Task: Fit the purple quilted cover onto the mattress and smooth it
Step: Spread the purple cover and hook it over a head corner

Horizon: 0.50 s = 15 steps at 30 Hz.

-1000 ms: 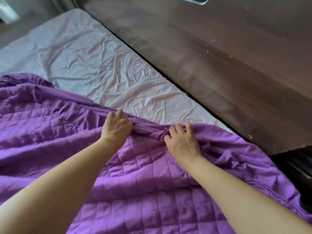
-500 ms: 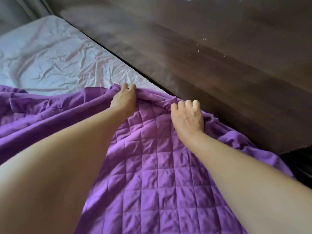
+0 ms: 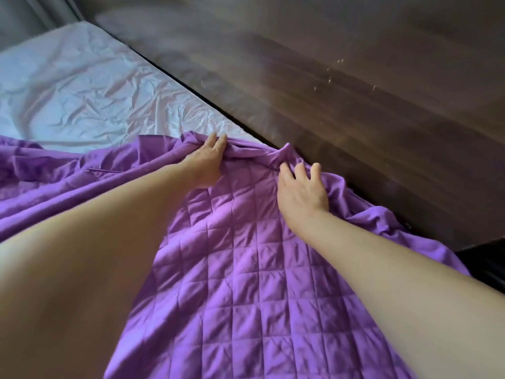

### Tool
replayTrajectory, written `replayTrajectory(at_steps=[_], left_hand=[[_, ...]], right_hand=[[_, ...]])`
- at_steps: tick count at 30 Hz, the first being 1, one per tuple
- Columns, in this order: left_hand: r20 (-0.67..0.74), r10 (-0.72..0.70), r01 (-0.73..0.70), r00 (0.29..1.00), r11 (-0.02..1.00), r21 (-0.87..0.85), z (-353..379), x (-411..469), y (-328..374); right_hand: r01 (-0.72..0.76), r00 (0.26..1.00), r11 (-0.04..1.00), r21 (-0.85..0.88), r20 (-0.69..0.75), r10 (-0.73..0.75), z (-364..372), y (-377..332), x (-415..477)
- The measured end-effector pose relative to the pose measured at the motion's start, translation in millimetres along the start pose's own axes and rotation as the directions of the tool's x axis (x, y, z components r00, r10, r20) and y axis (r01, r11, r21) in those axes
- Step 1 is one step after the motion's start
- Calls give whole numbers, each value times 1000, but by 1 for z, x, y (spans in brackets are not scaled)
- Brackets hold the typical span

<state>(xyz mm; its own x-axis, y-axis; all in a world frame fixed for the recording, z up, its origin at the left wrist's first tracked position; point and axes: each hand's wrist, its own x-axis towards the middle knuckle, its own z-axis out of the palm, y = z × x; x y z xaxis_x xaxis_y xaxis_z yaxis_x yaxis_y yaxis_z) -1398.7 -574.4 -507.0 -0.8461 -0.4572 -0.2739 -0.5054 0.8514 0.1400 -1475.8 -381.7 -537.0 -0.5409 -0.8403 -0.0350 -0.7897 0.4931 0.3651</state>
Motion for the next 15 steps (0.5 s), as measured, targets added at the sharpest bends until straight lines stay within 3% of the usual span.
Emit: replayTrajectory(at_steps=[1, 3, 5, 7, 11, 15], left_hand=[[-7, 0, 1, 1000, 999, 33, 1, -5, 2], [-167, 1, 27, 986, 985, 168, 5, -22, 8], [-278, 53, 44, 959, 943, 329, 12, -36, 16], [-176, 50, 28, 983, 910, 414, 25, -43, 21], [56, -144, 127, 988, 962, 242, 41, -20, 17], [216, -201, 175, 955, 975, 134, 34, 2, 18]], right_hand=[[-15, 1000, 1000, -1, 8, 15, -4, -2, -1], [-58, 998, 998, -18, -24, 58, -12, -6, -6], [3, 1000, 1000, 18, -26, -2, -12, -8, -9], [69, 996, 988, 140, 54, -77, -7, -5, -13], [38, 982, 982, 183, 178, -71, 1, 1, -8], [5, 972, 982, 188, 231, -49, 3, 3, 4]])
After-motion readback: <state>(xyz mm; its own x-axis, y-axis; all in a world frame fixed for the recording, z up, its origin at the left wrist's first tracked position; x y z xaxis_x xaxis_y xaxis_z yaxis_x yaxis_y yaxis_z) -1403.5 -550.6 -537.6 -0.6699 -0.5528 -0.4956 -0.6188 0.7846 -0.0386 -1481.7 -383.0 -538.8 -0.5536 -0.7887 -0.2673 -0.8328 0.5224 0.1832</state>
